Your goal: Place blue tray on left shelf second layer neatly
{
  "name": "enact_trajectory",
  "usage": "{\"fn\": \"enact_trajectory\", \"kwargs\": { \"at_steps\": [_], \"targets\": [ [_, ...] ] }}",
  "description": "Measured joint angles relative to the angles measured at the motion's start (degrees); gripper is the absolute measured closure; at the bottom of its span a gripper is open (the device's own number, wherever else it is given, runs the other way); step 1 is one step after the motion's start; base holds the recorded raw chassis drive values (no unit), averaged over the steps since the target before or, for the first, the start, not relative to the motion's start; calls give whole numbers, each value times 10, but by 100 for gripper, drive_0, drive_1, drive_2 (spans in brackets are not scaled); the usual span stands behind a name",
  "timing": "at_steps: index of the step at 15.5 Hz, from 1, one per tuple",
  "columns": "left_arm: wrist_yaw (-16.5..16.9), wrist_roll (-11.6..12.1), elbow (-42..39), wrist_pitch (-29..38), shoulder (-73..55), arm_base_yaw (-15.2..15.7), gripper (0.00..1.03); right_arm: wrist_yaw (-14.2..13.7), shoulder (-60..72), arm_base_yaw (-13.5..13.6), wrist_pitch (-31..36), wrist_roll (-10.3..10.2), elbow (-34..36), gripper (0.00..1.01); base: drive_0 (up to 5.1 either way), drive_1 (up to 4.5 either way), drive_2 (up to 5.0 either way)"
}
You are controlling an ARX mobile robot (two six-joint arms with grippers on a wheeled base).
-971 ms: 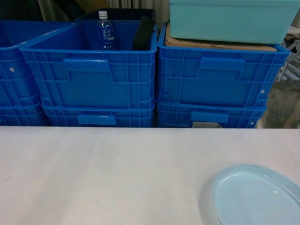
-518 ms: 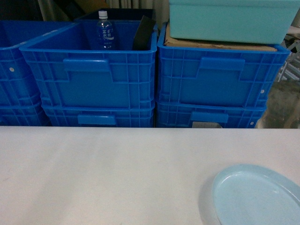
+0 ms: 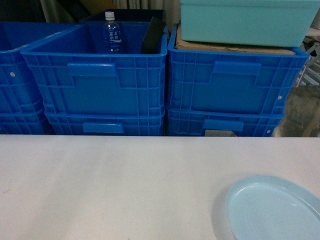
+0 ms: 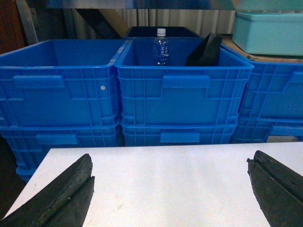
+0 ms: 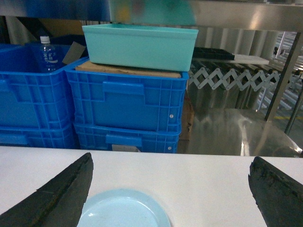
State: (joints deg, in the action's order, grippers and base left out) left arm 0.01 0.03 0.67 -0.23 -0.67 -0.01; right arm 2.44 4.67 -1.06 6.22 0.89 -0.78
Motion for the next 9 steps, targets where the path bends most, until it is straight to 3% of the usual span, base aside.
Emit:
{"fn": "enact_trajectory", "kwargs": {
  "at_steps": [4,6,8,9],
  "targets": [
    [0,0,0,0,0,0,5,76,167,-74,128,3,-17,3,0,0,0],
    [0,0,0,0,0,0,5,116,252,-91,173,14,-39,3,0,0,0],
    [0,0,0,-1,0,0,5,158,445,-107,282,48,-50,3,0,0,0],
    [-2,0,0,0,0,0,5,162,535,-113,333,68,-57,3,0,0,0]
  ]
}}
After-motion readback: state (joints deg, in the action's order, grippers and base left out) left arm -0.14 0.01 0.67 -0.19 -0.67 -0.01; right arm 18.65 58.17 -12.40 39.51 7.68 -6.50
